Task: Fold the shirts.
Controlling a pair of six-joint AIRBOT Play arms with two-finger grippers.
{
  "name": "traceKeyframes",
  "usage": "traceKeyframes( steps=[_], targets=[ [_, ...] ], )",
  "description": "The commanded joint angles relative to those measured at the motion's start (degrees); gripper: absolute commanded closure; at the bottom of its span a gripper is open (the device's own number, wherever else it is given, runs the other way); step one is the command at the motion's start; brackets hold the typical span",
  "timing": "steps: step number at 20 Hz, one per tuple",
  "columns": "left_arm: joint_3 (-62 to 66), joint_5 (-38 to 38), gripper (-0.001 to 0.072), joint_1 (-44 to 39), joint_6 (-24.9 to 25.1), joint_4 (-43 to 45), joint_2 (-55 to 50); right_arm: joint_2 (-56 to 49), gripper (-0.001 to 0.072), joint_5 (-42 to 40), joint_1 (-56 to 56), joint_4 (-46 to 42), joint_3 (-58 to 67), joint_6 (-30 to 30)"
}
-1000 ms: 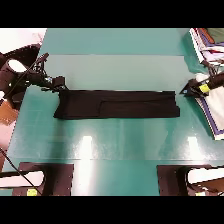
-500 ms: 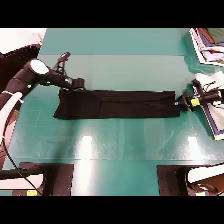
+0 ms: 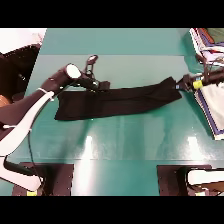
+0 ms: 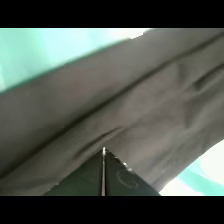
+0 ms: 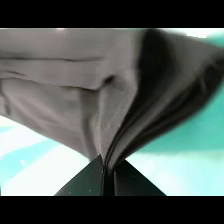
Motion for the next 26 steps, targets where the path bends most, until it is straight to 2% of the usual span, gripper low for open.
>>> traceKeyframes(
  steps=[1,5,9,15,20,23,26],
  targets=[
    [4.85,0.07,0.0682,-3.93,-0.31,-0.35,-6.23,4.13,0.0695,0.74,5.62,0.15,8.24,3.76],
    [6.01,-0.13,0.0681,-4.5,-1.73,-1.16,-9.14,3.63,0.0694,0.26,13.25,0.26,17.18,7.32],
    [6.01,-0.59,0.0682,-4.5,-1.57,-0.61,-9.14,1.79,0.0694,-1.44,19.1,9.05,22.73,7.45],
    [6.03,-1.84,0.0682,-2.71,-0.09,1.09,-8.13,-2.78,0.0694,-2.1,27.06,10.56,28.48,7.39],
    [6.03,-4.5,0.0682,9.79,0.11,5.35,4.0,-6.43,0.0694,-6.71,35.67,10.8,32.22,7.06],
    [6.03,-7.19,0.0682,19.61,0.46,12.41,13.62,-10.03,0.0694,-15.15,44.39,15.87,32.22,1.42],
    [6.03,-8.44,0.0681,28.46,0.44,15.74,21.27,-15.47,0.0689,-25.49,53.07,16.55,32.22,-1.95]
  ],
)
